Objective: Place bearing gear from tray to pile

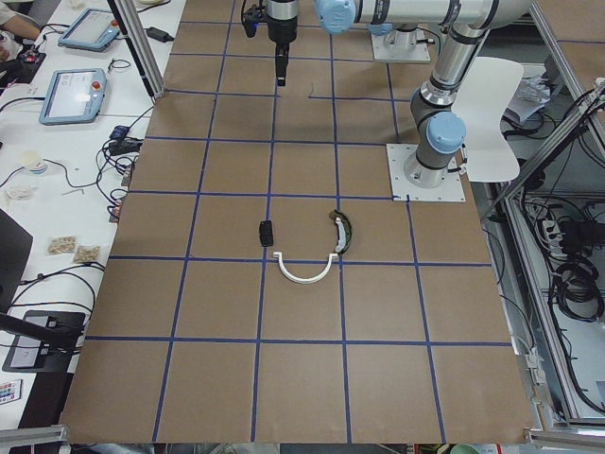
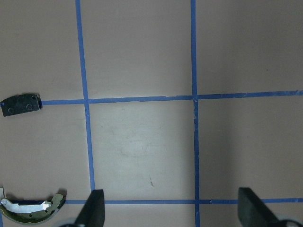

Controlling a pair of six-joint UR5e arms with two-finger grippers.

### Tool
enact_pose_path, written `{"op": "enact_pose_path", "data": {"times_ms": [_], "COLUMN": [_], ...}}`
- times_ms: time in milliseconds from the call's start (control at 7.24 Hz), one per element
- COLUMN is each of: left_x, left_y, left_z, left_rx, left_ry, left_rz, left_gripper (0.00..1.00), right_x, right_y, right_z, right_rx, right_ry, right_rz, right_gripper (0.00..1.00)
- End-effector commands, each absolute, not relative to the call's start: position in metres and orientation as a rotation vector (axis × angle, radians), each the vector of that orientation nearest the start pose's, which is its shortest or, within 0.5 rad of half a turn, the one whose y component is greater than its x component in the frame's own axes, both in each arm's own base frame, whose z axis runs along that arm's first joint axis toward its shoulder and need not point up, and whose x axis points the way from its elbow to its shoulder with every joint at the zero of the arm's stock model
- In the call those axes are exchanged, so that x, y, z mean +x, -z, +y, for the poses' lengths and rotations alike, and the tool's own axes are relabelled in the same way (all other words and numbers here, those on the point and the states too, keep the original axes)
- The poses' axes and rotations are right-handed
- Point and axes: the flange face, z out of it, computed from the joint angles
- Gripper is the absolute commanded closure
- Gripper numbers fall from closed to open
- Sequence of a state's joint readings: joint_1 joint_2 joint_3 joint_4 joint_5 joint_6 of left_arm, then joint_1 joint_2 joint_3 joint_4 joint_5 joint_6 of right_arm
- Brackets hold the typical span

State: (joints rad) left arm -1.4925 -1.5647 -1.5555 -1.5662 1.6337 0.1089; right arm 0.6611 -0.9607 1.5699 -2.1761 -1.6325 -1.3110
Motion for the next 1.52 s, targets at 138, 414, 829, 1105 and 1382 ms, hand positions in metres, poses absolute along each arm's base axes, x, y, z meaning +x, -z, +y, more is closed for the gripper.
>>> {"op": "enact_pose_path", "data": {"times_ms": [138, 414, 829, 1105, 1382], "left_x": [-0.088, -0.088, -0.088, -0.088, -0.088], "left_y": [-0.499, -0.499, -0.501, -0.501, -0.501], "left_z": [-0.500, -0.500, -0.501, -0.500, -0.501], "left_rx": [0.046, 0.046, 0.044, 0.046, 0.043], "left_ry": [0.031, 0.031, 0.036, 0.036, 0.036], "left_rz": [3.076, 3.076, 3.079, 3.077, 3.077], "left_gripper": [0.00, 0.00, 0.00, 0.00, 0.00], "right_x": [-0.447, -0.447, -0.445, -0.412, -0.299], "right_y": [-0.172, -0.175, -0.198, -0.255, -0.287], "right_z": [-0.509, -0.508, -0.504, -0.513, -0.567], "right_rx": [-0.629, -0.630, -0.629, -0.633, -0.618], "right_ry": [-0.104, -0.112, -0.119, -0.084, -0.070], "right_rz": [3.082, 3.087, 3.096, 3.105, 3.121], "right_gripper": [0.46, 0.97, 1.00, 1.00, 1.00]}}
